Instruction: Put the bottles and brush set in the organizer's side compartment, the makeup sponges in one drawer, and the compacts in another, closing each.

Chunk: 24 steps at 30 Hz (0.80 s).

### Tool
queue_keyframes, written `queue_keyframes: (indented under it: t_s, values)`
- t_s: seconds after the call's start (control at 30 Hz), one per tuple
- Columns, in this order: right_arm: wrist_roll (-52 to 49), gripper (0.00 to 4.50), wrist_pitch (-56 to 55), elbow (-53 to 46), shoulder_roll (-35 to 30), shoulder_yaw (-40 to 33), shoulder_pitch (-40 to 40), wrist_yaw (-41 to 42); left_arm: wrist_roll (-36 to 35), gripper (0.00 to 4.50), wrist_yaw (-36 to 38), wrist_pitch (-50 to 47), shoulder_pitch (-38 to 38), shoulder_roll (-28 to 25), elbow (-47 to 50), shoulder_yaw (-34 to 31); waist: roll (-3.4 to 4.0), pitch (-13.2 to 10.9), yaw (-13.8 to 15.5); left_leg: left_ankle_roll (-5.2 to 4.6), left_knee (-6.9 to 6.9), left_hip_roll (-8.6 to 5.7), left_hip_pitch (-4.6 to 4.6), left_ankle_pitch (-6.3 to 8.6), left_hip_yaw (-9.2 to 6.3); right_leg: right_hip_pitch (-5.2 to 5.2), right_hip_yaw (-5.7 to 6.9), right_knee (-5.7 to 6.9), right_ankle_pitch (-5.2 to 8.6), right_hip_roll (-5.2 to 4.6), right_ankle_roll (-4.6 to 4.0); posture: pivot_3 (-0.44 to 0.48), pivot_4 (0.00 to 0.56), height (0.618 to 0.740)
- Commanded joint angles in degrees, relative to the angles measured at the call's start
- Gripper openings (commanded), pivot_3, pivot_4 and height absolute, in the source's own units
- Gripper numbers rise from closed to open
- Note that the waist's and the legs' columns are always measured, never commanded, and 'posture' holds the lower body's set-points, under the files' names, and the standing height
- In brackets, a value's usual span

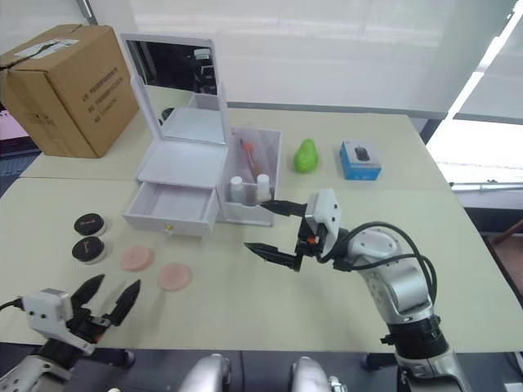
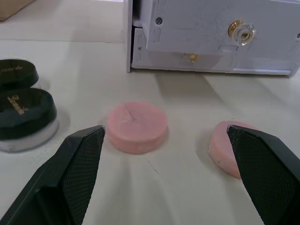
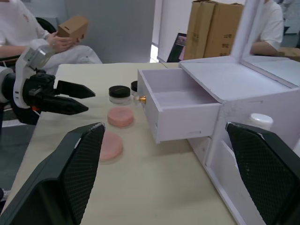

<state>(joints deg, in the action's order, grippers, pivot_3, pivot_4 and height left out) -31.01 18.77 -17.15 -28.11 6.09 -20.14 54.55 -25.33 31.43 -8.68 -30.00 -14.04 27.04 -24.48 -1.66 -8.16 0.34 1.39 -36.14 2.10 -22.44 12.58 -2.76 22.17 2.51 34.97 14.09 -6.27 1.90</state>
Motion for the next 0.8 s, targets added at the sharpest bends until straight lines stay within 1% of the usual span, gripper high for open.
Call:
queue_keyframes:
  t_s: [0.03, 0.07, 0.13, 0.23, 0.3, 0.47, 0.63, 0.8]
  values:
    - [-0.9, 4.50, 0.3, -1.3, -0.2, -1.1, -1.8, 0.4, 4.2, 4.48, -7.3, -0.8, 0.2, 3.8, 7.2, 6.0, 0.07, 0.0, 0.0, 0.00, 0.01, -0.05, 0.01, 0.00, 0.05, 0.01, -0.11, -0.04, 0.03, 0.00, -0.06, 0.000, 0.150, 0.722]
    - [-1.0, 4.50, 0.4, -1.3, -0.1, -1.1, -2.2, 0.5, 5.0, 4.48, -8.5, -1.3, 0.1, 4.3, 8.2, 7.6, 0.05, 0.1, -0.3, 0.00, 0.01, -0.11, 0.04, 0.00, 0.18, 0.01, -0.31, -0.09, 0.10, -0.02, -0.18, 0.000, 0.150, 0.722]
    - [-0.9, 4.50, 0.4, -1.3, -0.1, -1.1, -2.6, 0.6, 6.3, 4.48, -10.0, -2.0, 0.0, 4.7, 9.2, 9.7, 0.00, 0.1, -0.6, 0.00, 0.00, -0.15, 0.11, 0.01, 0.38, -0.06, -0.66, -0.06, 0.09, 0.00, -0.14, 0.000, 0.150, 0.722]
    - [-0.6, 4.50, 0.4, -1.3, -0.2, -1.0, -3.1, 0.6, 7.7, 4.48, -12.5, -3.4, 0.8, 4.5, 8.5, 11.2, -0.06, 0.1, -0.9, 0.00, 0.01, -0.15, 0.24, 0.00, 0.52, -0.03, -1.08, -0.05, 0.06, 0.17, -0.10, 0.000, 0.150, 0.722]
    - [-0.4, 4.50, 0.5, -1.5, -0.3, -1.1, -3.2, 0.4, 8.1, 4.48, -12.1, -5.1, 2.0, 3.1, 7.9, 13.0, -0.09, 0.1, -0.9, -0.01, 0.01, -0.14, 0.28, 0.00, 0.53, 0.00, -1.28, -0.04, 0.07, 0.31, -0.10, 0.000, 0.150, 0.722]
    - [-0.7, 4.50, 1.2, -2.8, -0.9, -1.6, -3.4, -0.4, 9.0, 4.48, -13.7, -13.4, 5.9, 0.3, 7.1, 16.7, -0.08, 0.1, -0.4, 0.00, 0.02, -0.07, 0.40, 0.01, 0.53, 0.17, -1.63, -0.03, 0.07, 0.60, -0.11, 0.000, 0.150, 0.722]
    - [-1.0, 4.50, 2.1, -4.4, -1.1, -1.8, -3.1, -1.5, 9.7, 4.48, -15.4, -19.3, 8.8, -1.4, 6.3, 17.5, -0.10, 0.1, -0.1, 0.00, 0.02, -0.06, 0.38, 0.01, 0.53, 0.12, -1.70, 0.00, 0.07, 0.65, -0.11, 0.000, 0.150, 0.722]
    - [-1.2, 4.50, 3.2, -5.5, -1.1, -2.2, -2.7, -2.7, 10.4, 4.48, -14.8, -21.6, 9.3, -3.7, 6.6, 18.3, -0.08, 0.1, -0.1, 0.00, 0.06, -0.04, 0.44, 0.01, 0.49, 0.07, -1.86, 0.03, 0.06, 0.79, -0.13, 0.000, 0.150, 0.722]
